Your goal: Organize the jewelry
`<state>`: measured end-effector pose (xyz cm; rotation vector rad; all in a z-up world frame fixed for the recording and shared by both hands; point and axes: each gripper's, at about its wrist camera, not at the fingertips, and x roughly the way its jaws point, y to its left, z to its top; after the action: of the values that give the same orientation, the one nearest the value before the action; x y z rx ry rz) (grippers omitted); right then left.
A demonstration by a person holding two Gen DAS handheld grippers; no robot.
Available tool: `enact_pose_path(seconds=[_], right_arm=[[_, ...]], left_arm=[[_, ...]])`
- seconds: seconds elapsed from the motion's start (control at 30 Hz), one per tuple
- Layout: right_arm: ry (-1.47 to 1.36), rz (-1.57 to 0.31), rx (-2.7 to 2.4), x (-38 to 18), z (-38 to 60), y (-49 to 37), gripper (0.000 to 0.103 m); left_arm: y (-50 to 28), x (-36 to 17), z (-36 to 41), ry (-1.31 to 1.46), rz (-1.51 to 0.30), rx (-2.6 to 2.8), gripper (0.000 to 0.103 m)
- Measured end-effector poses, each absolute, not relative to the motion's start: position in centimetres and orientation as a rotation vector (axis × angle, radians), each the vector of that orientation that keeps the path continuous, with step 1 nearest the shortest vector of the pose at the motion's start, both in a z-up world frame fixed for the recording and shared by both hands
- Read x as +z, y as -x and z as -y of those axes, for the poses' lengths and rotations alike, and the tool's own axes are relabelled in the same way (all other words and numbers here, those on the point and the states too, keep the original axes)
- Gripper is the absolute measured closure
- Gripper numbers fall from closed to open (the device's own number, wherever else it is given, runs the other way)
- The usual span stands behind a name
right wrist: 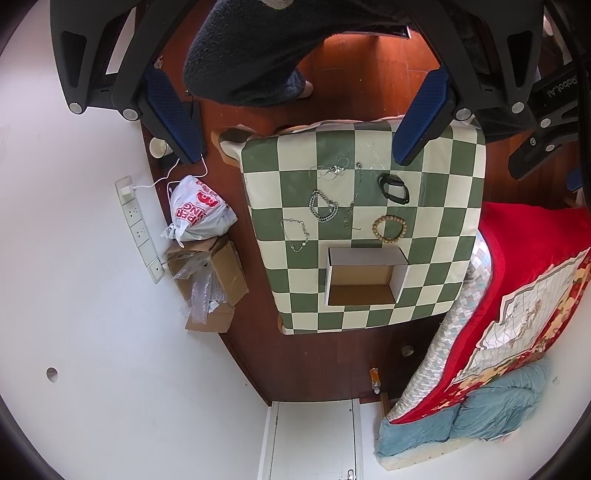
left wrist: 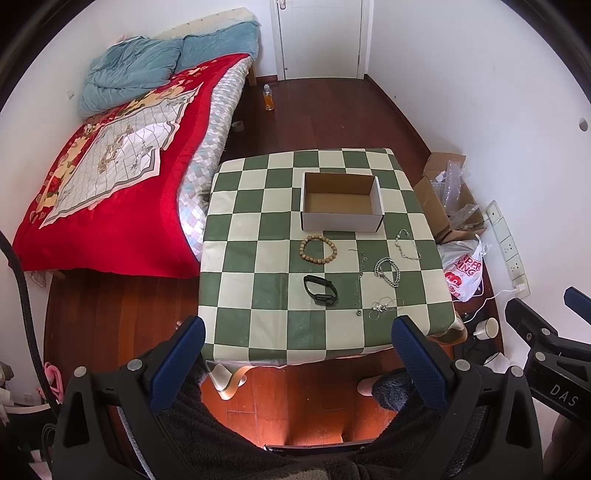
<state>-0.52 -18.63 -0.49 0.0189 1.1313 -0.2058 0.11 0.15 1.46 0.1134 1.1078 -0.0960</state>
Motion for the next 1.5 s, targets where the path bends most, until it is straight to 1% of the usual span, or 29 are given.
enact_pose_path(seconds=[1.5], right_arm=[[-0.001,-1.113,-0.199,1.3,18.7,0.2,0.000]], left_arm=[[-0.3,2.4,0.5,-0.095,-1.092,-0.093,0.000]])
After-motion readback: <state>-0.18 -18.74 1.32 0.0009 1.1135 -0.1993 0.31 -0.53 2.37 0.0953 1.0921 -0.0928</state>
